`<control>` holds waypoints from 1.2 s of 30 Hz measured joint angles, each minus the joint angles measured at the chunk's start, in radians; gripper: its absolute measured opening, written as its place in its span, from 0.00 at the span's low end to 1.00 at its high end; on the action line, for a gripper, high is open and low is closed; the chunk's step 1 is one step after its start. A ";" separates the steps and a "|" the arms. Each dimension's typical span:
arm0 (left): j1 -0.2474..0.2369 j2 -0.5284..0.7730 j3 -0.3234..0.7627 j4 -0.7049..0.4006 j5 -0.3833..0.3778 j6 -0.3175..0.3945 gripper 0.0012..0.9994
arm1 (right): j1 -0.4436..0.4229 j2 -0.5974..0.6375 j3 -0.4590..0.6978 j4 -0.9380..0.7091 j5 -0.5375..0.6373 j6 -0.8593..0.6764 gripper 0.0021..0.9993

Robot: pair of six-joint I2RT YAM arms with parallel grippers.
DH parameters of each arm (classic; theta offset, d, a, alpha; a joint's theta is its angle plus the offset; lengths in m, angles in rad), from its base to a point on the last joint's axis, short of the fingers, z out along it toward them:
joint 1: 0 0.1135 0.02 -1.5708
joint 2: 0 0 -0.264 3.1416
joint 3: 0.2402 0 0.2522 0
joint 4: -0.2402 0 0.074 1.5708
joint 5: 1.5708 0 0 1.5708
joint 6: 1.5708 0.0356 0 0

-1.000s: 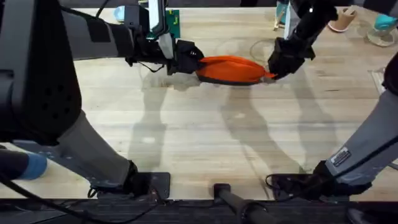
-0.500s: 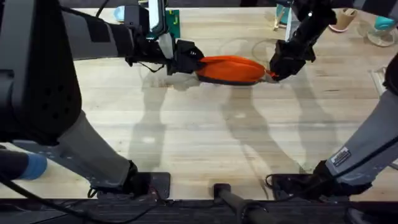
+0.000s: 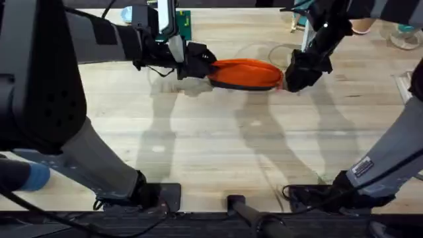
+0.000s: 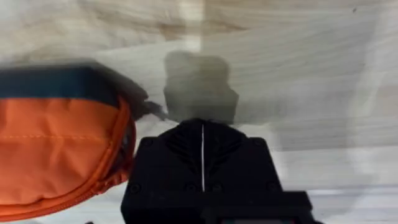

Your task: Unzip the bag, pick up the pens from the table one at a time and place them inside, then zip the bag closed.

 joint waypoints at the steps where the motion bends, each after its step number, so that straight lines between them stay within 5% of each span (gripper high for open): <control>1: 0.000 0.000 0.000 0.000 0.000 0.000 0.04 | 0.000 -0.005 -0.007 0.005 0.000 0.004 0.03; 26: 0.000 0.000 0.000 0.000 0.000 0.000 0.04 | -0.001 -0.021 0.043 -0.114 0.035 0.029 0.04; 36: 0.000 0.000 0.000 0.000 0.000 0.000 0.04 | 0.029 -0.058 0.269 -0.243 0.036 0.021 0.31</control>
